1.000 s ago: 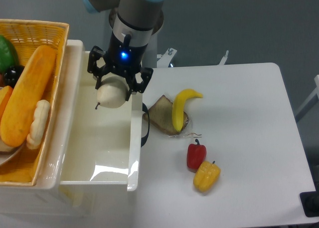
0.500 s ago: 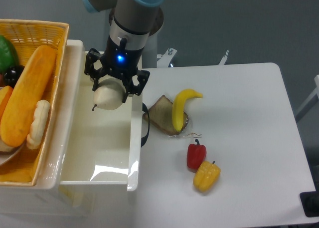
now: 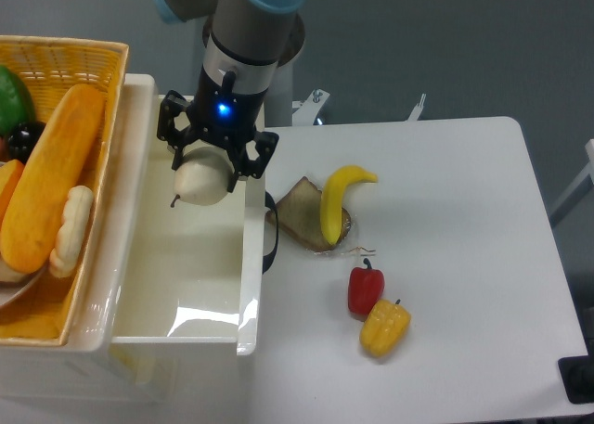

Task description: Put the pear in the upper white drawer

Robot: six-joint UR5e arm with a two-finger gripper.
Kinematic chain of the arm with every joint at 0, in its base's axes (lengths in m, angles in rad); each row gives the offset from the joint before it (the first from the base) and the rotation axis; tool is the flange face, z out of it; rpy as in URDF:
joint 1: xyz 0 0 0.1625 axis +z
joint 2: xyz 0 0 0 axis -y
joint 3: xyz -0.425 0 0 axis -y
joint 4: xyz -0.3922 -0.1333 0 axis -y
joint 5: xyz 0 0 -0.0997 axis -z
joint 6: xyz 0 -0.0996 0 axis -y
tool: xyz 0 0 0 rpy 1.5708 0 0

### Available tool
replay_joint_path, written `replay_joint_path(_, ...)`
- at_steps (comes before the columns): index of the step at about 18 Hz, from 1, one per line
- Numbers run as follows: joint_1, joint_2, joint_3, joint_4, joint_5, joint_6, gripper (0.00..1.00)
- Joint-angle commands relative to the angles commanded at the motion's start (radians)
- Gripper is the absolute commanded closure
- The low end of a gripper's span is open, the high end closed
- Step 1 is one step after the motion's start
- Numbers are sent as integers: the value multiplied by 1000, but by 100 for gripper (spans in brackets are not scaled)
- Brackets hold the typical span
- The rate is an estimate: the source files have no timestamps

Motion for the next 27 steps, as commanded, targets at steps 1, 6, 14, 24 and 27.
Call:
replay_joint_path(1,0,0,-2,0,0,0,12)
replay_joint_path(6,0,-2,0,0,5,0,9)
replay_joint_path(14,92,0,3,20,15,103,9)
replay_joint_path(24,250,8,-27,92,90,198,0)
replay_joint_path(27,270,12,-51,97,253,193,0)
